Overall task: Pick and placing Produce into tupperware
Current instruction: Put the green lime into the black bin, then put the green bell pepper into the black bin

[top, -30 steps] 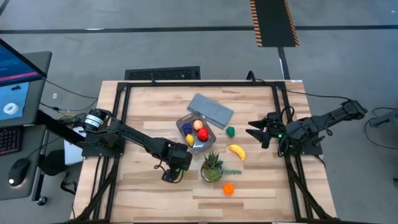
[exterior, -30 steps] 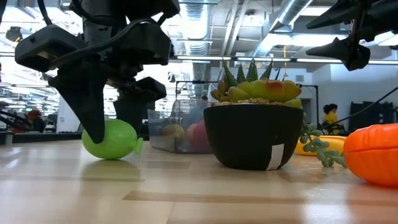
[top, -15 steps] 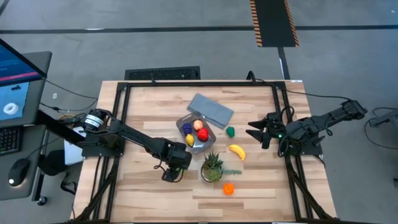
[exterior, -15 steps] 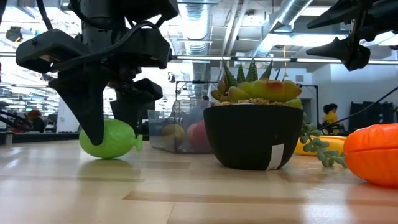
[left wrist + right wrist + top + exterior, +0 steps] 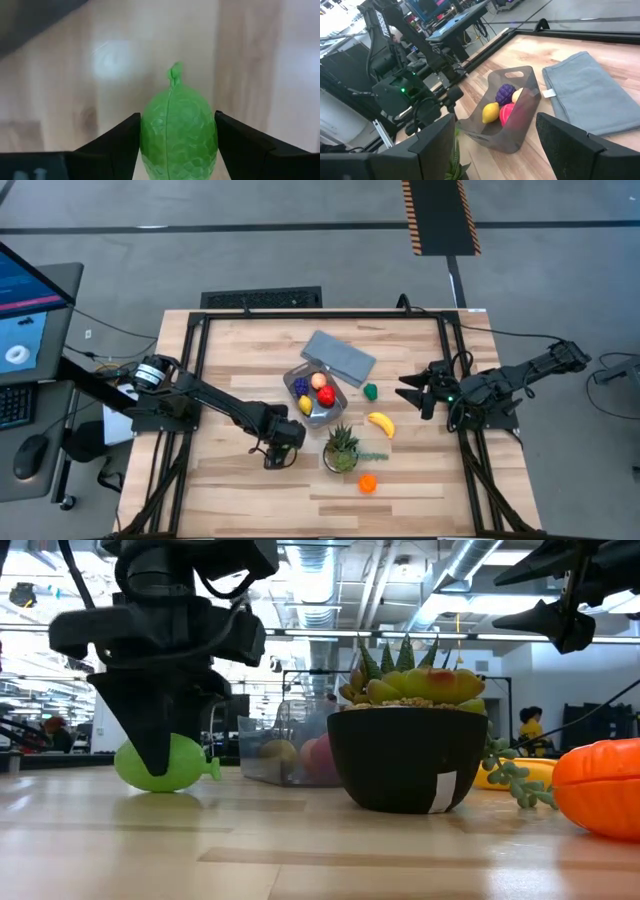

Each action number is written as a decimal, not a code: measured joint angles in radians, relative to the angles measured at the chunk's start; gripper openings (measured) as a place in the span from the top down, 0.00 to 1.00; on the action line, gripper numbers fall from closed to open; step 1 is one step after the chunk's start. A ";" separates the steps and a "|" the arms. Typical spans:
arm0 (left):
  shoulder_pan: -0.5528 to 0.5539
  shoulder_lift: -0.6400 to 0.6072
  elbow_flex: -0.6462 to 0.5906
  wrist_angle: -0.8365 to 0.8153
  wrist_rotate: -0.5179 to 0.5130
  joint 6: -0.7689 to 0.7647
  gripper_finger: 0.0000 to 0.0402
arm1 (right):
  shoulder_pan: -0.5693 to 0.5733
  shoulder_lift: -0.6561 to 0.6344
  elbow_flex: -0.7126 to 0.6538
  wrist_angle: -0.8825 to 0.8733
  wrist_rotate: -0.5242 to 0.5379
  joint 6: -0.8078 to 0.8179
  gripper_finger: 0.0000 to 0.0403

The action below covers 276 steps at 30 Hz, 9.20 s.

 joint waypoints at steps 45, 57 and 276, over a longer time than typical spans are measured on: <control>0.000 -0.417 -0.002 -0.098 -0.414 -0.095 0.46 | 0.000 0.000 0.000 0.003 -0.004 0.000 0.25; 0.056 -0.418 -0.028 -0.051 -0.467 -0.013 0.46 | 0.000 0.000 0.000 0.009 -0.004 0.000 0.25; 0.124 -1.379 -0.494 0.279 -0.307 -0.129 0.33 | -0.481 0.691 0.168 -0.081 -0.416 0.213 0.25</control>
